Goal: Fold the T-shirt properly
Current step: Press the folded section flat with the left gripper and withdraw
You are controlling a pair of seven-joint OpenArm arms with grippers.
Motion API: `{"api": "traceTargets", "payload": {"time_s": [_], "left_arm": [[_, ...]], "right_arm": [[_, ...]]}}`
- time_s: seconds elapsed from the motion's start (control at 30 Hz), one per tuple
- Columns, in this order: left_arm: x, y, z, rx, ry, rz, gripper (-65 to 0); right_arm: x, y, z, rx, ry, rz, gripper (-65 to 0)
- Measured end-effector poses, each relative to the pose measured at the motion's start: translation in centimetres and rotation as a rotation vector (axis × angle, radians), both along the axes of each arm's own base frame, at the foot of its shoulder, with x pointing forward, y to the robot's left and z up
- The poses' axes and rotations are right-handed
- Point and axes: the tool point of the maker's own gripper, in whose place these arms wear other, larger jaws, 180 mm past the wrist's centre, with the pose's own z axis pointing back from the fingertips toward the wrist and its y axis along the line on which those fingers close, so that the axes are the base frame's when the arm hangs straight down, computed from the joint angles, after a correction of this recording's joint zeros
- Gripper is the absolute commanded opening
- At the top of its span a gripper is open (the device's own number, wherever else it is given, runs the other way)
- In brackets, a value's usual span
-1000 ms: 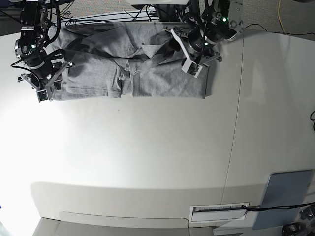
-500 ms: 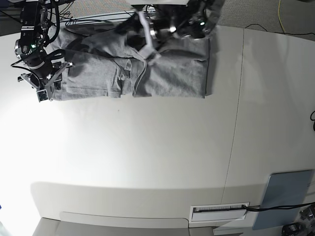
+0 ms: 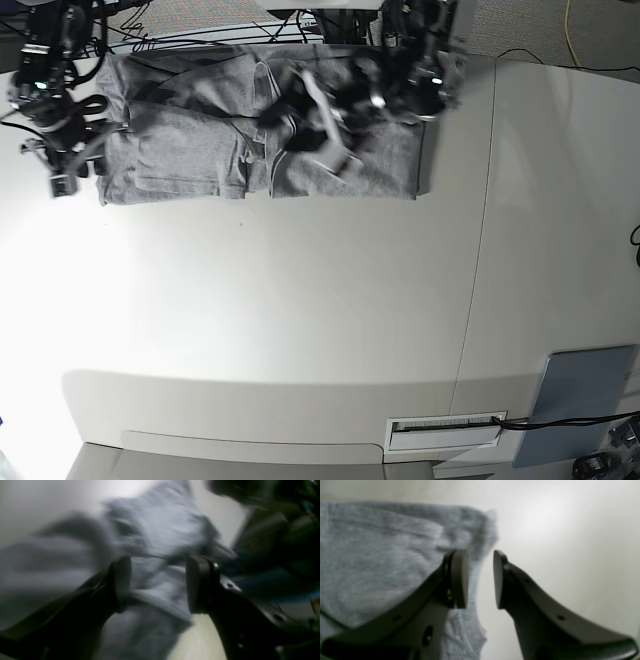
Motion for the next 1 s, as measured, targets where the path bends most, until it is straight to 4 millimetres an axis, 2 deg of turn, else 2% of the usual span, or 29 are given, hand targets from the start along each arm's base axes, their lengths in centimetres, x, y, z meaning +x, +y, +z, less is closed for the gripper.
{"api": "traceTargets", "payload": {"time_s": [0.1, 0.2, 0.3, 0.47, 0.57, 0.7, 0.8, 0.93, 1.0], "left_arm": [[0.5, 1.3, -1.1, 0.062, 0.014, 0.047, -29.7], [-0.3, 0.7, -2.5, 0.134, 0.036, 0.036, -29.7], [-1.2, -1.2, -3.3, 0.154, 0.038, 0.007, -29.7], [-3.9, -5.9, -4.0, 0.132, 0.047, -0.123, -29.7], [-3.2, -7.8, -2.6, 0.095, 0.011, -0.146, -29.7], [-0.9, -9.7, 1.1, -0.033, -0.063, -0.157, -29.7], [0.9, -9.0, 1.9, -0.036, -0.081, -0.12, -29.7], [4.4, -5.1, 2.3, -0.004, -0.118, -0.005, -29.7], [5.1, -2.8, 1.7, 0.027, -0.122, 0.019, -29.7]], "right_arm": [[-0.1, -1.0, 1.1, 0.023, -0.03, -0.024, -47.4], [-0.3, -1.4, 1.2, 0.018, -0.026, -0.027, -47.4], [-0.3, -1.3, 1.2, 0.022, -0.026, -0.028, -47.3], [-0.7, -1.4, 0.8, 0.022, 0.005, -0.032, -47.3], [-0.9, -1.4, 0.7, 0.022, 0.013, -0.033, -47.4], [-1.0, -1.4, 0.6, 0.021, 0.016, -0.034, -47.4], [-1.6, -1.6, 0.4, 0.009, 0.038, -0.025, -47.3], [-2.5, -3.4, 0.7, -0.087, 0.095, 0.006, -47.3], [-2.9, -4.2, 0.9, -0.124, 0.131, 0.016, -45.3]]}}
